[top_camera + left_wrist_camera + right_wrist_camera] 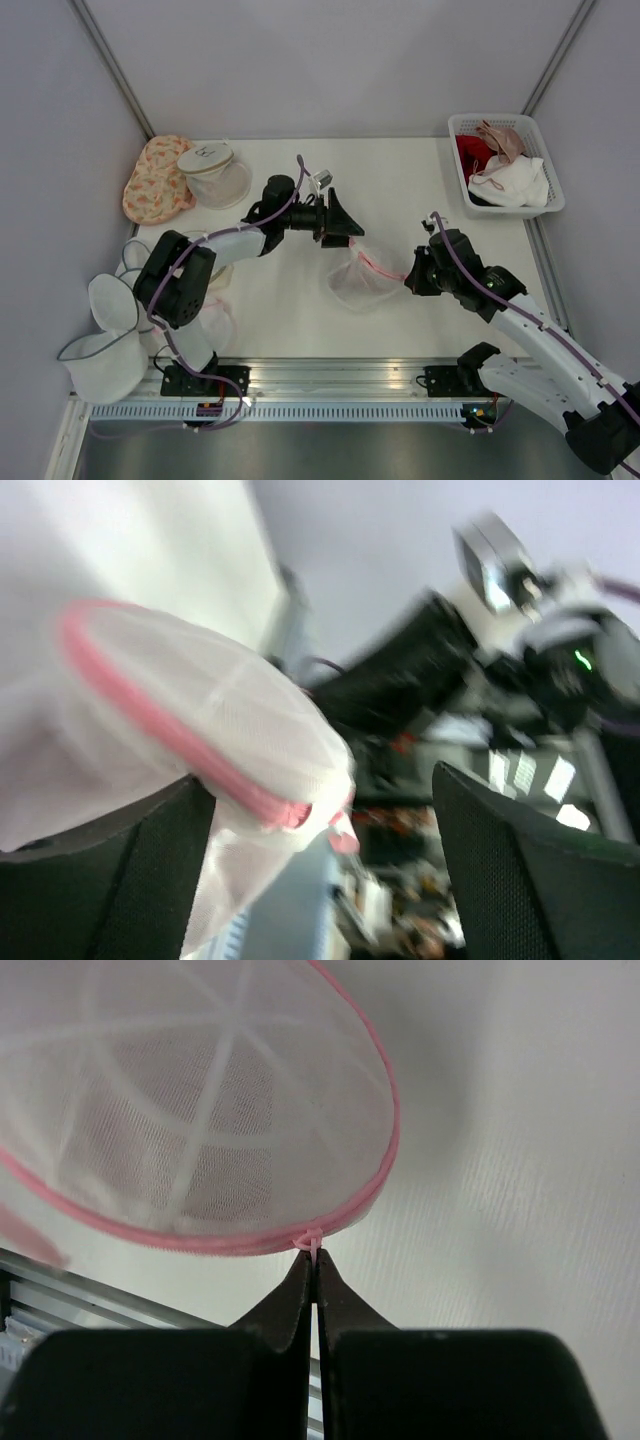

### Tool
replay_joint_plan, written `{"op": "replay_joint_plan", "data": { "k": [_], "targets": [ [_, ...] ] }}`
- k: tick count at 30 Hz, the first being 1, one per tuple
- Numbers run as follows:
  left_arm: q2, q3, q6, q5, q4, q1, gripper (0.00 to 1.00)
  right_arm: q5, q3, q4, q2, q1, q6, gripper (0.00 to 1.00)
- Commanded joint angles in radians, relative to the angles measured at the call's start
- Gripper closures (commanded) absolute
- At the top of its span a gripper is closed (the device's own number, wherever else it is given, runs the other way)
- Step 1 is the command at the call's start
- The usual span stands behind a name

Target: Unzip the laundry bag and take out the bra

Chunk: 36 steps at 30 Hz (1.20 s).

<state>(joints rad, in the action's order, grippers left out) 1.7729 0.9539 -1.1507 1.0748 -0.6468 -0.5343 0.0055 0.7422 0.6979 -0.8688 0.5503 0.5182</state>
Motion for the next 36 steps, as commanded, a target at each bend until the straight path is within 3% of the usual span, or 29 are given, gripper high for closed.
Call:
{"op": "replay_joint_plan", "data": {
  "k": [1, 5, 8, 12, 13, 15, 21, 31, 36],
  "targets": [
    [-0.093, 0.143, 0.457, -0.301, 0.640, 0.007, 0.08, 0.019, 0.037, 0.005, 0.021, -0.001, 0.000, 1.00],
    [-0.289, 0.111, 0.457, -0.615, 0.821, -0.003, 0.04, 0.007, 0.028, -0.005, 0.025, -0.001, 0.009, 1.00],
    [-0.409, 0.036, 0.413, -0.769, 0.926, -0.019, 0.04, -0.083, 0.014, -0.047, 0.031, -0.001, 0.009, 0.99],
    [-0.622, -0.107, 0.303, -0.783, 0.928, -0.079, 0.03, -0.402, -0.062, -0.293, 0.042, 0.005, 0.043, 1.00],
    [-0.647, -0.156, 0.249, -0.759, 0.900, -0.096, 0.02, -0.550, -0.099, -0.351, 0.031, 0.011, 0.067, 1.00],
    [-0.673, -0.197, 0.194, -0.737, 0.866, -0.153, 0.02, -0.625, -0.124, -0.502, 0.014, 0.037, 0.117, 0.99],
    [-0.748, -0.311, 0.005, -0.760, 0.750, -0.273, 0.02, -0.653, -0.136, -0.664, -0.039, 0.195, 0.186, 1.00],
    [-0.831, -0.397, -0.142, -0.903, 0.679, -0.288, 0.03, -0.536, -0.132, -0.618, -0.099, 0.319, 0.141, 0.99],
    [-0.770, -0.365, -0.121, -0.857, 0.676, -0.302, 0.07, -0.486, -0.127, -0.600, -0.111, 0.336, 0.126, 1.00]
  ]
}}
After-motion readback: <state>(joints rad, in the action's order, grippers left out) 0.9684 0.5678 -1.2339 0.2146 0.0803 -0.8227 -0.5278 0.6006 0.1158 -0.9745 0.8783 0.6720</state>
